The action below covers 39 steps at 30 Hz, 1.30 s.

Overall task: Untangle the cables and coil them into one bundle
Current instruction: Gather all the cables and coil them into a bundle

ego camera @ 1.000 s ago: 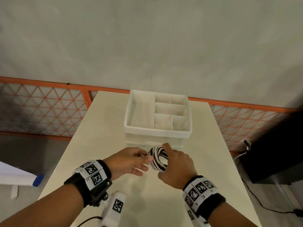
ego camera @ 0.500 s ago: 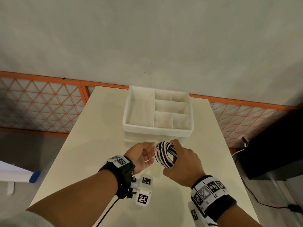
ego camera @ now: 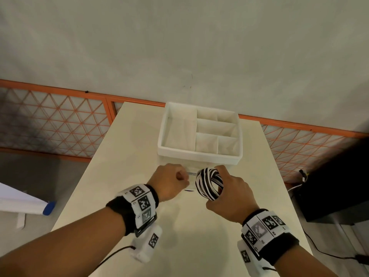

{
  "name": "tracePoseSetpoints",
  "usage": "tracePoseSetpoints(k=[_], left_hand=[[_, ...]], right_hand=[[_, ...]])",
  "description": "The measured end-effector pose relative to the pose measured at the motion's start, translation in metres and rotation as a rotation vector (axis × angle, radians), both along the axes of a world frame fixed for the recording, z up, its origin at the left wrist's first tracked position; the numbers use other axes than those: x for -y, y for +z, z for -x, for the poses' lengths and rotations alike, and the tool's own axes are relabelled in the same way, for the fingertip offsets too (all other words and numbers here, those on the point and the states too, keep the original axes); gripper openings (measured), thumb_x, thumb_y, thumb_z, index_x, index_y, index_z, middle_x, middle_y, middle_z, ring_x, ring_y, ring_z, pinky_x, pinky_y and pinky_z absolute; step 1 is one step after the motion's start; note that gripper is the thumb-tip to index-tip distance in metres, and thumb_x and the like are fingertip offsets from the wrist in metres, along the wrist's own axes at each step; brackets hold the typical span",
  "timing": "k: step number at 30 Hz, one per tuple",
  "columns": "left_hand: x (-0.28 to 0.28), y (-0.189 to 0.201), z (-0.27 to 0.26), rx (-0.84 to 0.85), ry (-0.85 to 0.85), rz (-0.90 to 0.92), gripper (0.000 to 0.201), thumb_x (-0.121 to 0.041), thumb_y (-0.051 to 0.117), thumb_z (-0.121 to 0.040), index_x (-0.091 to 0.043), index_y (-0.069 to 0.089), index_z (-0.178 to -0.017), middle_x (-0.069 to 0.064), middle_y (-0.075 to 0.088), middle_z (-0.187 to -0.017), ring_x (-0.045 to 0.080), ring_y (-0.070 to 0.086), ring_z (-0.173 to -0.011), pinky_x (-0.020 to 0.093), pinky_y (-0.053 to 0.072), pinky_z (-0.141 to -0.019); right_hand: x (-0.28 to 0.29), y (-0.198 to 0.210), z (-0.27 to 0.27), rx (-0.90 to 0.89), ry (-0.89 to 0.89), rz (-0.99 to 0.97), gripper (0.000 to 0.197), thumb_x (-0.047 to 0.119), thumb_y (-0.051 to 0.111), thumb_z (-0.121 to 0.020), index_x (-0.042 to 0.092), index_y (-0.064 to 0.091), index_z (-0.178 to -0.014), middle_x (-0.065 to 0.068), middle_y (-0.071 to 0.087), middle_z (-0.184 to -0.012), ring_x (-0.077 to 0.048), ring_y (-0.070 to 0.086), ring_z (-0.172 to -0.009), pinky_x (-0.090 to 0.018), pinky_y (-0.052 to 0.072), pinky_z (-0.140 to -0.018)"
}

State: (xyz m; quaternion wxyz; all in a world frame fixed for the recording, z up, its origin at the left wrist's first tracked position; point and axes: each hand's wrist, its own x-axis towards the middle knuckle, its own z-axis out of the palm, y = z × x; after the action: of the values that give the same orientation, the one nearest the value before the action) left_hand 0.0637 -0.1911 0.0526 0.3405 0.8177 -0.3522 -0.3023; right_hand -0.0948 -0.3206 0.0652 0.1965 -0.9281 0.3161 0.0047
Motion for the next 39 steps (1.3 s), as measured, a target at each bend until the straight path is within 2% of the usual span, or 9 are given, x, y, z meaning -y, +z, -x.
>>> tracePoseSetpoints(k=[3,6,12,20,24,28,31,36,39], left_hand=[[-0.002,-0.007,-0.003,0.366,-0.174,-0.173,0.042,-0.022,0.061,-0.09,-0.018,0.059,-0.132,0.002,0.061,-0.129,0.024,0.053,-0.121,0.031,0.045,-0.097],[-0.012,-0.022,0.003,0.422,-0.258,-0.331,0.049,-0.013,0.054,-0.092,-0.021,0.052,-0.14,0.005,0.056,-0.138,0.027,0.052,-0.126,0.037,0.047,-0.1],[-0.04,-0.034,0.01,0.438,-0.275,-0.298,0.039,-0.012,0.046,-0.092,-0.031,0.066,-0.119,-0.003,0.067,-0.124,0.023,0.063,-0.109,0.028,0.047,-0.083],[-0.063,-0.026,0.015,0.33,-0.35,-0.236,0.028,-0.034,0.057,-0.091,-0.032,0.068,-0.117,-0.01,0.068,-0.122,0.016,0.063,-0.11,0.032,0.05,-0.093],[-0.061,-0.017,0.005,0.393,-0.115,0.079,0.01,-0.029,0.06,-0.087,-0.025,0.069,-0.09,-0.008,0.067,-0.088,0.015,0.063,-0.079,0.035,0.054,-0.074],[-0.048,-0.021,0.003,0.434,-0.193,0.207,0.036,-0.016,0.062,-0.091,-0.022,0.065,-0.126,-0.004,0.063,-0.129,0.015,0.055,-0.118,0.022,0.041,-0.1],[-0.037,-0.028,0.005,0.461,-0.388,0.1,0.033,-0.022,0.053,-0.096,-0.028,0.068,-0.124,-0.012,0.06,-0.136,0.013,0.047,-0.127,0.031,0.044,-0.104],[-0.028,-0.033,0.008,0.553,-0.42,-0.118,0.028,-0.028,0.047,-0.098,-0.028,0.071,-0.111,-0.014,0.062,-0.13,0.018,0.05,-0.123,0.037,0.052,-0.085],[-0.024,-0.037,0.01,0.586,-0.45,-0.2,0.029,-0.032,0.043,-0.099,-0.03,0.069,-0.113,-0.016,0.058,-0.134,0.017,0.05,-0.123,0.035,0.051,-0.082]], right_hand=[[-0.001,0.006,-0.008,-0.019,0.047,0.003,0.078,0.04,0.071,-0.056,0.036,0.033,-0.124,0.01,0.065,-0.091,-0.024,0.064,-0.079,-0.038,0.058,-0.071],[-0.002,0.014,-0.016,-0.056,0.091,-0.001,0.08,0.037,0.072,-0.056,0.039,0.031,-0.125,0.011,0.063,-0.092,-0.022,0.063,-0.079,-0.037,0.058,-0.072],[-0.002,0.019,-0.029,-0.098,0.166,0.026,0.086,0.036,0.075,-0.057,0.035,0.029,-0.13,0.007,0.064,-0.097,-0.024,0.064,-0.083,-0.038,0.059,-0.074],[-0.011,0.002,-0.062,-0.367,0.322,0.068,0.087,0.036,0.08,-0.063,0.032,0.031,-0.135,-0.002,0.059,-0.105,-0.027,0.061,-0.091,-0.034,0.053,-0.073],[-0.012,-0.011,-0.072,-0.462,0.374,0.077,0.092,0.035,0.083,-0.063,0.03,0.03,-0.137,0.002,0.051,-0.096,-0.024,0.054,-0.084,-0.033,0.05,-0.07],[-0.011,-0.016,-0.078,-0.496,0.389,0.042,0.08,0.031,0.084,-0.063,0.027,0.037,-0.127,0.003,0.055,-0.096,-0.023,0.056,-0.081,-0.032,0.05,-0.067],[-0.012,-0.021,-0.082,-0.472,0.387,0.008,0.074,0.027,0.083,-0.064,0.025,0.039,-0.123,0.007,0.049,-0.085,-0.02,0.056,-0.075,-0.031,0.051,-0.064],[-0.004,-0.036,-0.075,-0.359,0.383,-0.15,0.11,0.027,0.087,-0.064,0.028,0.024,-0.154,-0.001,0.053,-0.141,-0.026,0.056,-0.123,-0.037,0.053,-0.095],[0.002,-0.029,-0.065,-0.308,0.397,-0.159,0.103,0.038,0.085,-0.064,0.028,0.032,-0.152,0.0,0.053,-0.143,-0.023,0.052,-0.128,-0.038,0.049,-0.102]])
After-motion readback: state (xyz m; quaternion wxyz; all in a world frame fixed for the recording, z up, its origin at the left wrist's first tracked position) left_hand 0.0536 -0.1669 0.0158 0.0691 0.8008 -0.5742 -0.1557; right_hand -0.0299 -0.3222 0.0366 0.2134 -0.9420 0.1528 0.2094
